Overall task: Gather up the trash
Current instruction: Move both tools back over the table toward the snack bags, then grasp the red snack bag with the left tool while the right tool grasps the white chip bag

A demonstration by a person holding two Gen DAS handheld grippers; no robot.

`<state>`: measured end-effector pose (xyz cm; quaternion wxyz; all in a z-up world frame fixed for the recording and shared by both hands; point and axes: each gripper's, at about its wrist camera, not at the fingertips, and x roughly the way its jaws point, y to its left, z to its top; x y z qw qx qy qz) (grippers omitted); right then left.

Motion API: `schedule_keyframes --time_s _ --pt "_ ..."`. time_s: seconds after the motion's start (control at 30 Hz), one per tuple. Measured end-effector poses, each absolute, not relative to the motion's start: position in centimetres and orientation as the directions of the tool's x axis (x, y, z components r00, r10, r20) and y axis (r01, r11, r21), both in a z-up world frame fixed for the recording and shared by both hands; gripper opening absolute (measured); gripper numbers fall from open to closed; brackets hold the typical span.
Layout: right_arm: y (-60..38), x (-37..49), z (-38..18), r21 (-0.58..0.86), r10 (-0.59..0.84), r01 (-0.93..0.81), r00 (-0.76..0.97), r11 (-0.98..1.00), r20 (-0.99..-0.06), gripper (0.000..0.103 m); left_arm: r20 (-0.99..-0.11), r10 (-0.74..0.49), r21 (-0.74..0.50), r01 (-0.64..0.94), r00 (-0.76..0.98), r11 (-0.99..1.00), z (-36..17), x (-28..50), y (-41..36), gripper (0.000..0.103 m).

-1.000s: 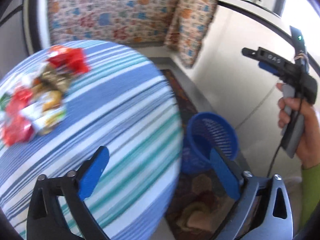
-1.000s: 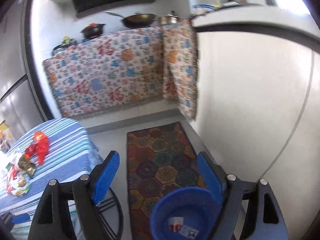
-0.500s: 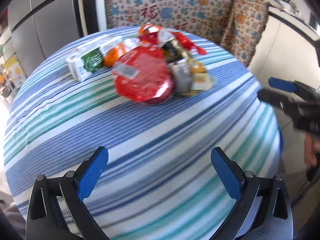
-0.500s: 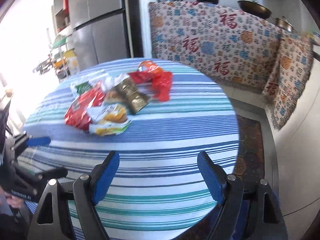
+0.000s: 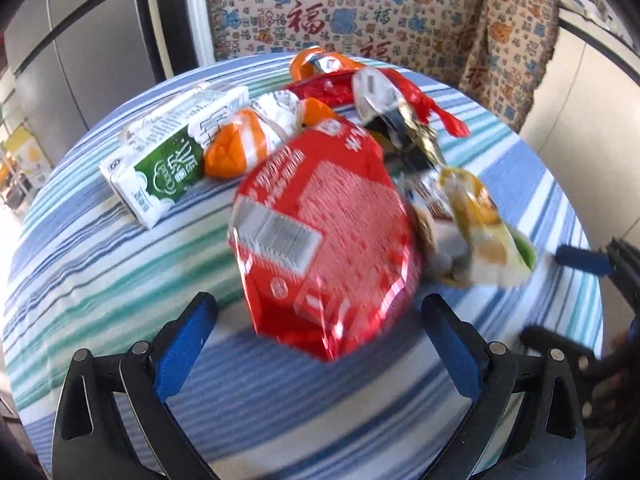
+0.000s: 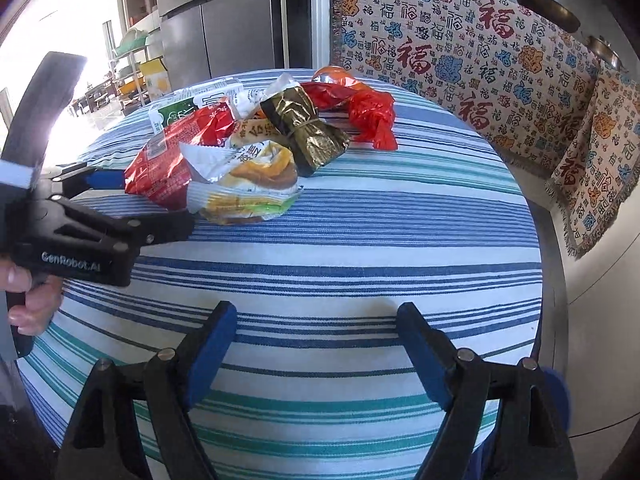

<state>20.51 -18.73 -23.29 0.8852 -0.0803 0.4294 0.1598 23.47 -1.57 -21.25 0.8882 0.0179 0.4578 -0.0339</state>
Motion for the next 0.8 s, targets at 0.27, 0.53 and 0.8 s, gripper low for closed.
schedule_keyframes --time_s 0.27,0.53,0.8 --pt "-18.8 21.3 -23.4 -0.005 0.217 -0.361 0.572 0.932 -0.791 0.087 -0.827 0.035 0.030 -0.017 0.562 0.999 -21.3 22.3 2.9 0.103" --pt "-17.7 22.0 -23.3 -0.003 0.211 -0.353 0.567 0.936 -0.796 0.089 -0.820 -0.031 0.002 0.058 0.571 0.998 -21.3 20.7 4.9 0.102" --pt "-15.9 23.1 -23.4 0.003 0.242 -0.389 0.567 0.921 -0.788 0.089 -0.762 -0.222 -0.158 0.158 0.608 0.975 -20.4 23.4 2.9 0.101"
